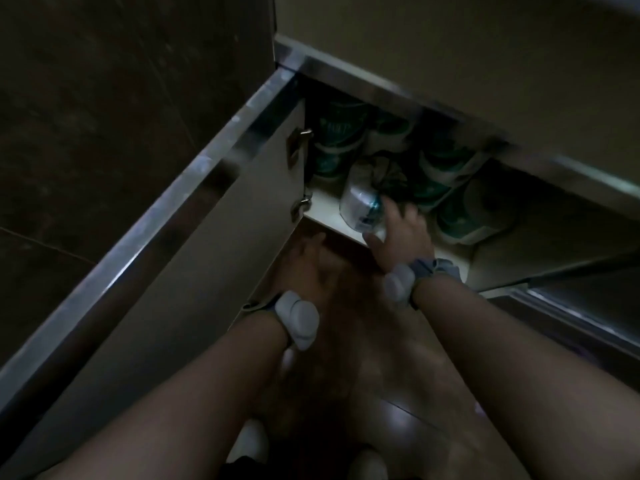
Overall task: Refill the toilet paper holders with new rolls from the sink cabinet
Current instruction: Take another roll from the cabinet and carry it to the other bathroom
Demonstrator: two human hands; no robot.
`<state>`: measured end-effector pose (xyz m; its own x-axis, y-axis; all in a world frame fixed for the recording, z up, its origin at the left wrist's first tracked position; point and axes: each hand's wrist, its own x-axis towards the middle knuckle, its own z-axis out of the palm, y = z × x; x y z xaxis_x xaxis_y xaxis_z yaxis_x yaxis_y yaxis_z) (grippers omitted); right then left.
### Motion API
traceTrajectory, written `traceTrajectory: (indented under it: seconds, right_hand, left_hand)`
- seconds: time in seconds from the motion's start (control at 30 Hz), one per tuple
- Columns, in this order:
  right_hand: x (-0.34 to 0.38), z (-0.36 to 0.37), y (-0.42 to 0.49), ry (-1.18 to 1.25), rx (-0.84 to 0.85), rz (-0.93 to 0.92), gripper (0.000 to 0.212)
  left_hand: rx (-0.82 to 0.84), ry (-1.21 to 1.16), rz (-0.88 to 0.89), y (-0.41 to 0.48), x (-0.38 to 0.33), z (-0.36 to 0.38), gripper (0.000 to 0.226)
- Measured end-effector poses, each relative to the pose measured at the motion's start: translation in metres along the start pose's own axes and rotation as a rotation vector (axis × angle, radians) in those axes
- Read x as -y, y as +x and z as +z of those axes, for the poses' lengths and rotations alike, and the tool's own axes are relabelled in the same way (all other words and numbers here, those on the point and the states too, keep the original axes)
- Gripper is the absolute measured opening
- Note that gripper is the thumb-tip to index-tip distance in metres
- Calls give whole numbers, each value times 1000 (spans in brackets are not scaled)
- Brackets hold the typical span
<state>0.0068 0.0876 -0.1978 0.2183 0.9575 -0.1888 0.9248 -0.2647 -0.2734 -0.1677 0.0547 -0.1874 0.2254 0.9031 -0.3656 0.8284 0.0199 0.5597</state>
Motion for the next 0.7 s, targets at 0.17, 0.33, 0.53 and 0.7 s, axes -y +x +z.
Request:
traceTrajectory:
  seconds: [0.17, 0.33, 0.53, 0.7]
  right_hand:
    - [-1, 30, 45, -12, -56, 42, 55]
    - [-2, 35, 53, 33, -79, 12, 47]
    - [2, 16, 18, 124, -47, 8, 54]
    - [6, -16, -50, 310, -60, -133, 56]
  left_hand:
    - [3, 30, 15, 19, 19, 19, 62]
    - [-15, 6, 53, 24, 28, 24, 61]
    - [-15, 14, 28, 4, 14, 10, 64]
    - [6, 16, -29, -32, -3, -23, 63]
